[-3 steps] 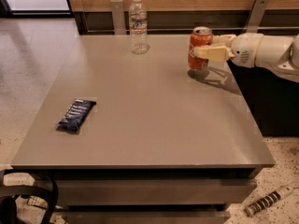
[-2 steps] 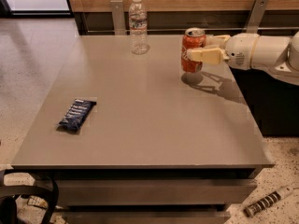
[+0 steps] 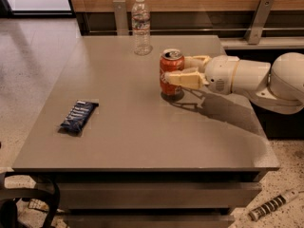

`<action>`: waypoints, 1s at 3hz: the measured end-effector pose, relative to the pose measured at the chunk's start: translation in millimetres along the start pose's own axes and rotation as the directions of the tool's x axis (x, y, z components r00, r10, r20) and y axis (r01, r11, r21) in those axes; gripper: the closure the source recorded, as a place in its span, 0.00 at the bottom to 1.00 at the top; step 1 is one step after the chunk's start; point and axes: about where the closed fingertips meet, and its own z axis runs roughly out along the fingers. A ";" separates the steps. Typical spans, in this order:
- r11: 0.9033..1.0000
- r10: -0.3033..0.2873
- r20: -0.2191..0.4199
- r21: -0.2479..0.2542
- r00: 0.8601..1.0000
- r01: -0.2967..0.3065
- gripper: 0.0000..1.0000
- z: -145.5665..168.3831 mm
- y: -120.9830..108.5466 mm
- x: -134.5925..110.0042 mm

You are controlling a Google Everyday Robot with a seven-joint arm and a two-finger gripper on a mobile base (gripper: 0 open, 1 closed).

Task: Move coke can near rxbar blueberry

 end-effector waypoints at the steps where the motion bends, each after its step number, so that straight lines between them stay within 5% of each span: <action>1: 0.998 -0.058 0.023 -0.017 0.998 0.058 1.00 8.3 38.0 -13.5; 3: 0.991 -0.120 0.024 -0.050 0.992 0.122 1.00 27.1 91.5 -35.6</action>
Offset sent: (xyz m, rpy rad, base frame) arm -0.0711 0.0758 0.0478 -0.0669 -0.1628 0.0642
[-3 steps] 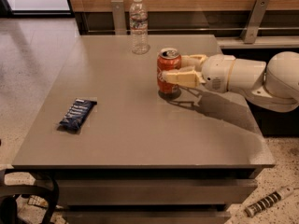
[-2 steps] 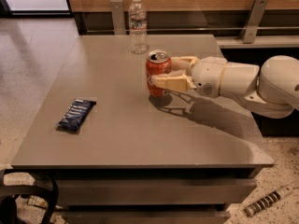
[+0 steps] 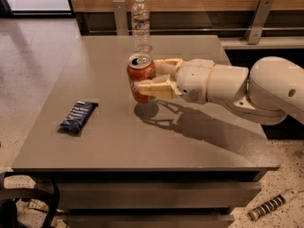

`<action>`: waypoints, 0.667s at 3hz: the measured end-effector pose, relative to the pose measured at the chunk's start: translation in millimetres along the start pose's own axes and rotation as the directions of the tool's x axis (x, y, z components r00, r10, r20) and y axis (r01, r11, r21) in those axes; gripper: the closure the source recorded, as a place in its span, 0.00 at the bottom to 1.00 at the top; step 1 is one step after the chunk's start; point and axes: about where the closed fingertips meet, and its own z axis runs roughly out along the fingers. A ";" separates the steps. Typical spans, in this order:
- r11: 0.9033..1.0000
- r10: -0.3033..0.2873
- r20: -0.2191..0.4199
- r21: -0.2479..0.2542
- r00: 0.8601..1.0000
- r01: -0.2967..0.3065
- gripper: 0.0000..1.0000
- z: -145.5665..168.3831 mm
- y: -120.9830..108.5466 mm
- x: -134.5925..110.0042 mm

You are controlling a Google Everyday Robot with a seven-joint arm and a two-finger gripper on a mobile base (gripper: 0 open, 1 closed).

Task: Move coke can near rxbar blueberry

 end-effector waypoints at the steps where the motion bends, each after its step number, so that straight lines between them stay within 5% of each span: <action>1: 0.999 0.033 0.003 -0.026 0.999 -0.033 1.00 14.9 21.3 11.1; 2: 0.997 0.070 0.010 -0.043 0.997 -0.070 1.00 24.6 41.9 26.3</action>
Offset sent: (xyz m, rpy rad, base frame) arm -0.0363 0.0470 -0.0625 0.0718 0.1046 0.0369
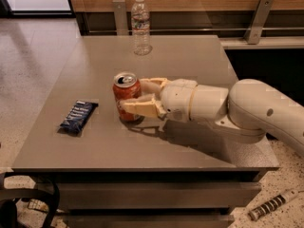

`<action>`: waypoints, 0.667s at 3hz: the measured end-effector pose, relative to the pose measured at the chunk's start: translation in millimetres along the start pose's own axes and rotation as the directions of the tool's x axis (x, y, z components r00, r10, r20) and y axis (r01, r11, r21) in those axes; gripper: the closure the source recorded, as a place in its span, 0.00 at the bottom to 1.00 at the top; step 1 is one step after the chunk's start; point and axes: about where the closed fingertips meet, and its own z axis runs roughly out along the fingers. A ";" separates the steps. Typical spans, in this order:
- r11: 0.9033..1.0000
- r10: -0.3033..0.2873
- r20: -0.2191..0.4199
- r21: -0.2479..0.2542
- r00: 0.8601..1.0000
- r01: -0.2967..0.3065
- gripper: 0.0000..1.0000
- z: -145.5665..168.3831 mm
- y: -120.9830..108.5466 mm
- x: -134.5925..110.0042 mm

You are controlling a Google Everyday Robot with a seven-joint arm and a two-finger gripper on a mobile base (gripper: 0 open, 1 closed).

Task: Move coke can near rxbar blueberry

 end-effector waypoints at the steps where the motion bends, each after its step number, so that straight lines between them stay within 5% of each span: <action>1: 0.999 0.023 0.009 -0.025 1.000 -0.023 1.00 9.2 14.8 9.7; 2: 0.997 0.043 0.013 -0.059 0.999 -0.042 1.00 19.9 24.9 14.3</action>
Offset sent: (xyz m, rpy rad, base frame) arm -0.0173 0.0388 -0.0301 0.0490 0.0723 0.0860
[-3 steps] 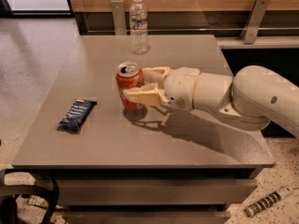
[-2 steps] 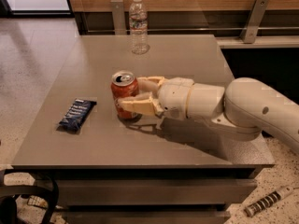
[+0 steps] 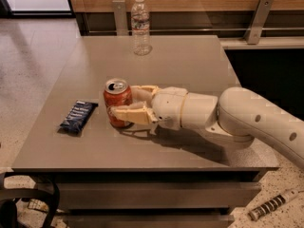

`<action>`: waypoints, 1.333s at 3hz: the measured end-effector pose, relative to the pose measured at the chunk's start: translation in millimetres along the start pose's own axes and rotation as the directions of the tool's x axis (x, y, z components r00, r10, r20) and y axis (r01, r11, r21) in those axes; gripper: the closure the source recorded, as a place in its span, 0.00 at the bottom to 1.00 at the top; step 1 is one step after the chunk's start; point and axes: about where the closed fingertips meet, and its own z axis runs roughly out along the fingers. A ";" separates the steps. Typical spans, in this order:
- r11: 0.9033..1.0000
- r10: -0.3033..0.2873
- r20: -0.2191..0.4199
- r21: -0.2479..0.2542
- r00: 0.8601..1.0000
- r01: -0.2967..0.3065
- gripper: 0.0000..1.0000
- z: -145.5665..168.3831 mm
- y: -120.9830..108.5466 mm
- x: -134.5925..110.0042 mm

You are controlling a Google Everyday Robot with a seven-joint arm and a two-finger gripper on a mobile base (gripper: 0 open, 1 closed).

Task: Move coke can near rxbar blueberry

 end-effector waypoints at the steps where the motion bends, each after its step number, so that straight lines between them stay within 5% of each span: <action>1: 1.000 -0.003 0.000 -0.001 1.000 0.003 0.82 0.7 0.8 -1.1; 4: 1.000 -0.008 0.000 -0.011 1.000 0.008 0.13 4.9 5.1 -3.7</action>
Offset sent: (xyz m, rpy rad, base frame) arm -0.0005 0.0011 0.0010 -0.0012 -0.0022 0.0015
